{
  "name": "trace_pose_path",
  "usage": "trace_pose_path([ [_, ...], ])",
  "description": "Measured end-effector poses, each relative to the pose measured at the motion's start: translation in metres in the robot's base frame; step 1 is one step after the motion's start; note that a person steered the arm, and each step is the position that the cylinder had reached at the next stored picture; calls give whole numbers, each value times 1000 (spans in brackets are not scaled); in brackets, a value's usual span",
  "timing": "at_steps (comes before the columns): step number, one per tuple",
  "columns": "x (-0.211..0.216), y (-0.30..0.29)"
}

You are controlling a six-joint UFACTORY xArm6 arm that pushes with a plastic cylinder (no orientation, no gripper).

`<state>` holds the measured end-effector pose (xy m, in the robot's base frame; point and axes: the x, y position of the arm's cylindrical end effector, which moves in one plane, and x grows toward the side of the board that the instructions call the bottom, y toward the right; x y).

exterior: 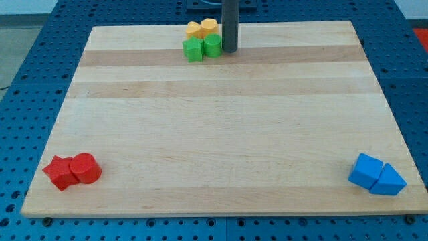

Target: Adjust the yellow blocks above the green blocks

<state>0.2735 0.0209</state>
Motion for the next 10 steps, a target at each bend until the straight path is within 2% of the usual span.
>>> trace_pose_path([
  [1,-25,69],
  [2,-79,116],
  [3,-82,114],
  [5,-80,57],
  [7,-71,-42],
  [9,-46,-48],
  [10,-72,-35],
])
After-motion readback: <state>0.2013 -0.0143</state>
